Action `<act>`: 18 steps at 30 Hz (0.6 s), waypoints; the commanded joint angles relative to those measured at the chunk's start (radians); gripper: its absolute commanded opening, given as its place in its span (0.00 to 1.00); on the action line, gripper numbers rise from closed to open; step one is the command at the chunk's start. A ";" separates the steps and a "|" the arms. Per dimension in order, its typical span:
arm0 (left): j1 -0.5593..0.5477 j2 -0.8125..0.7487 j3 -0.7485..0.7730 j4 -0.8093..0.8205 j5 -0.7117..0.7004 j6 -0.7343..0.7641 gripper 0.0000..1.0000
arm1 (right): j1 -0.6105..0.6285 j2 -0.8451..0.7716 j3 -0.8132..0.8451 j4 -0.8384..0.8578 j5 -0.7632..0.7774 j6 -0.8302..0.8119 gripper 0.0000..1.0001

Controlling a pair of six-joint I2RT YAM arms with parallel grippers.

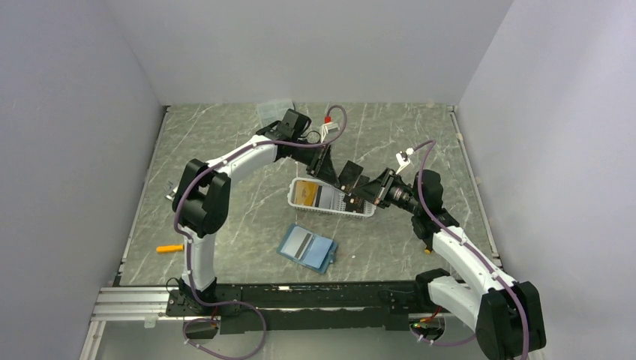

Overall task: Put the credit cards into the card holder
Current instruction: Place the credit card in the storage box.

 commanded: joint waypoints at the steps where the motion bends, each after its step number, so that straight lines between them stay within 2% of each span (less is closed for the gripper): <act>1: -0.001 -0.009 0.022 0.033 -0.002 0.017 0.17 | 0.004 -0.022 0.053 0.051 -0.057 0.003 0.10; 5: 0.004 -0.014 0.021 0.021 -0.001 0.027 0.14 | 0.001 -0.028 0.072 -0.040 -0.016 -0.036 0.00; 9: 0.006 -0.024 0.013 0.022 0.010 0.027 0.07 | -0.013 -0.035 0.066 -0.073 0.022 -0.047 0.00; 18: 0.016 -0.020 0.002 0.056 0.060 -0.020 0.16 | -0.035 -0.045 0.042 -0.025 -0.015 -0.028 0.00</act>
